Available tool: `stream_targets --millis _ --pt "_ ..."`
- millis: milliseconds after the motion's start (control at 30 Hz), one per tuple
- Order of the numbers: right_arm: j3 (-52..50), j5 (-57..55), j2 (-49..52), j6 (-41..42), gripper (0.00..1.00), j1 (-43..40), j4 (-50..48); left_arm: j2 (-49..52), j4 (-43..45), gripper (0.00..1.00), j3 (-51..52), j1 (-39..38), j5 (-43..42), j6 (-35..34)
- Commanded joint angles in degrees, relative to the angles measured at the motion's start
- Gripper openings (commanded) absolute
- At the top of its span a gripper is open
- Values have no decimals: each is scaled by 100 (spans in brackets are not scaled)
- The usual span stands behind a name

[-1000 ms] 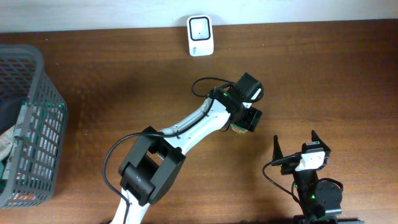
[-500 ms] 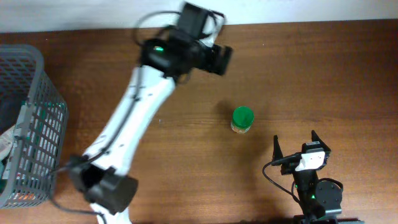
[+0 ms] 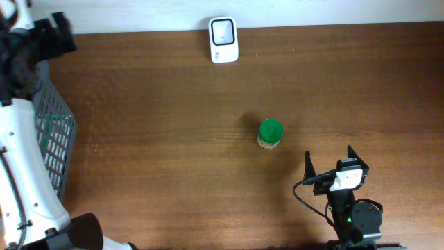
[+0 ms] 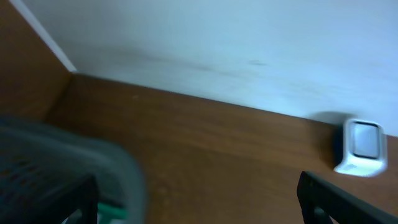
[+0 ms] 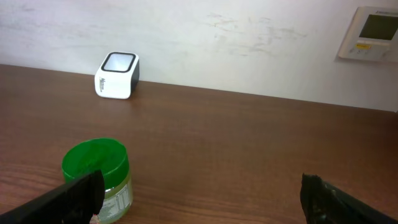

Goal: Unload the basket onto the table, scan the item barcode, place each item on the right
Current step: 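Lift the green-lidded jar with the left gripper and set it on the table centre, then reach the left gripper into the basket and grasp the green-and-white packet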

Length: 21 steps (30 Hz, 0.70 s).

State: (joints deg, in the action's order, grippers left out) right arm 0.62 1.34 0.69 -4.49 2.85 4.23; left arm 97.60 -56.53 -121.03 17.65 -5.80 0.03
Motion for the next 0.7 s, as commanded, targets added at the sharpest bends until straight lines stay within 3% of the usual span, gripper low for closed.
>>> stream_targets --millis 0,133,200,400,500,667 --pt "-31 -52 -33 48 98 52 28 -116 -20 99 -203 479 -44 83" --pt "-31 -52 -33 48 98 50 28 -131 -299 99 -201 1327 35 -507" --pt "-31 -52 -33 48 98 52 28 -129 -623 99 -201 1847 505 -1137" --pt "-31 -52 -33 48 98 50 28 240 -1003 99 595 2693 734 -1589" --pt "-31 -52 -33 48 98 52 28 365 -446 100 1508 2732 822 -1482" --pt "-31 -52 -33 48 98 50 28 562 949 98 3027 2732 820 -363"
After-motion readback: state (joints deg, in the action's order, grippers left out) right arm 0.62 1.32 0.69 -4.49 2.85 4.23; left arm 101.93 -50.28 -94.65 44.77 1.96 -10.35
